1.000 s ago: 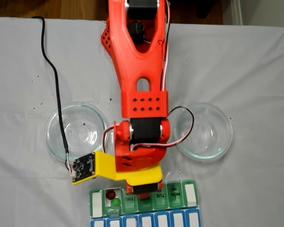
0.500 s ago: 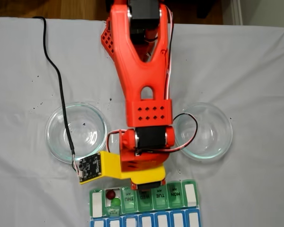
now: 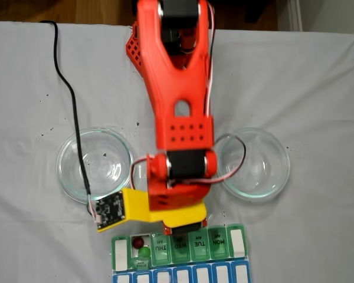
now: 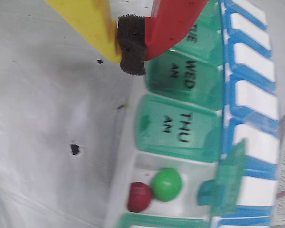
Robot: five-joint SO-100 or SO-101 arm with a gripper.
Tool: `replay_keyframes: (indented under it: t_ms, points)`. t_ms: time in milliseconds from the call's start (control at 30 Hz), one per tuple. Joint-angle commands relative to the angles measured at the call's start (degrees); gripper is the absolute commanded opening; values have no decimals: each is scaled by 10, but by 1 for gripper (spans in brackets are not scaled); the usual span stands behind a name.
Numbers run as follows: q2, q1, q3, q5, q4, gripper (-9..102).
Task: Sort medicines into box.
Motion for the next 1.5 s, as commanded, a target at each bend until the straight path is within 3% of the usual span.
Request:
replay_keyframes:
  t_ms: [0,267,633,833,1367,1467]
  points:
    - [196,47,49,-50,-150,0]
    - [218,95,151,-91,-316,0]
    - [61,101,100,-75,-406,0]
    - [-13,98,45,-60,-411,0]
    - [28,78,75,-41,-411,0]
    - [25,76,76,-42,-371,0]
